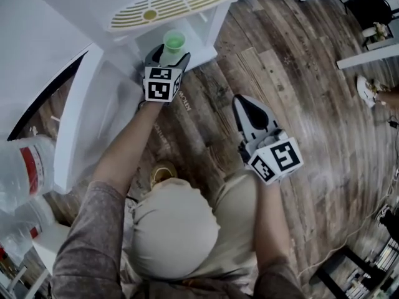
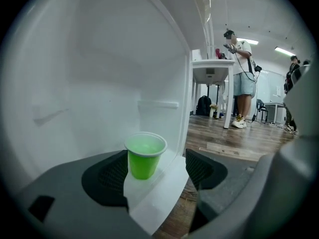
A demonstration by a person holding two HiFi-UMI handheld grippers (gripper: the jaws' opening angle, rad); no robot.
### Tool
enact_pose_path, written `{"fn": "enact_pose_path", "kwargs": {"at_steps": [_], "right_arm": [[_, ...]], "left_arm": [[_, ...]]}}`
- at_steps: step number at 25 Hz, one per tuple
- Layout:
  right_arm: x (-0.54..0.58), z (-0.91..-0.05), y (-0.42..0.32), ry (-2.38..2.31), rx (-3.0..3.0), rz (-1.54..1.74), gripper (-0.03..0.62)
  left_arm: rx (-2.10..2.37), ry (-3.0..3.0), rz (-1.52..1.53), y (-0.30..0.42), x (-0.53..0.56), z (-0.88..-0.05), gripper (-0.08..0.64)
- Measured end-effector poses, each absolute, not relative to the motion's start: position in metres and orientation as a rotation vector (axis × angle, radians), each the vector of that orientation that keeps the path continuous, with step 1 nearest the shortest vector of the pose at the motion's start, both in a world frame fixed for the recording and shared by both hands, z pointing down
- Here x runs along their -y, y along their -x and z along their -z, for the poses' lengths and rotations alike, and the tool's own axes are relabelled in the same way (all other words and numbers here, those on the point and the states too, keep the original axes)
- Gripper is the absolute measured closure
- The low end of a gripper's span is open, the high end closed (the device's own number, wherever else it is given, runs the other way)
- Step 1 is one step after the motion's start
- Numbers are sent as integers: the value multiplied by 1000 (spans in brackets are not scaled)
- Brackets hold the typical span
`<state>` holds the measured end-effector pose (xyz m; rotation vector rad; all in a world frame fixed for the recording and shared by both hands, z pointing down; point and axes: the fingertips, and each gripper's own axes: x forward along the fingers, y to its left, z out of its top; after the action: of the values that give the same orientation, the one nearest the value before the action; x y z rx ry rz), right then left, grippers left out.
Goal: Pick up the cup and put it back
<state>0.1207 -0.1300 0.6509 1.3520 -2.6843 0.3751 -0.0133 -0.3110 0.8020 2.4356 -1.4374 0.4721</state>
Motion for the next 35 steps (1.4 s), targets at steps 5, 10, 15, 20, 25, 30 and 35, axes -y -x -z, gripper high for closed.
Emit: {"fn": "enact_pose_path", "kwargs": {"at_steps": [5,10,15,20,25,30,35], "right_arm": [[120,-639,-124,-1358,2704,-355,591],[111,-632,-126,-1351,2715,-334,591],[105,-626,-132,-1369,2731,-337,591],[101,-626,-138,-1385,2727,-344,591],[100,-627,-145,-1416,2725,-366,591],[101,-629,-151,-1435,2710,-367,591],[104,-632,-150,-1446,2706,-391,591]], "left_arm": [[1426,-2451,-456,11,291,-784,215],[1413,-2464,-431,12,271,-765,215],[1339,-2527,-397,5,241,-732,215],[1278,-2554,-347,6,206,-694,215],[1245,-2577,-297,14,170,-656,215],[1237,-2600,-259,24,139,-628,216],[1227,-2660,-267,23,126,-616,387]]}}
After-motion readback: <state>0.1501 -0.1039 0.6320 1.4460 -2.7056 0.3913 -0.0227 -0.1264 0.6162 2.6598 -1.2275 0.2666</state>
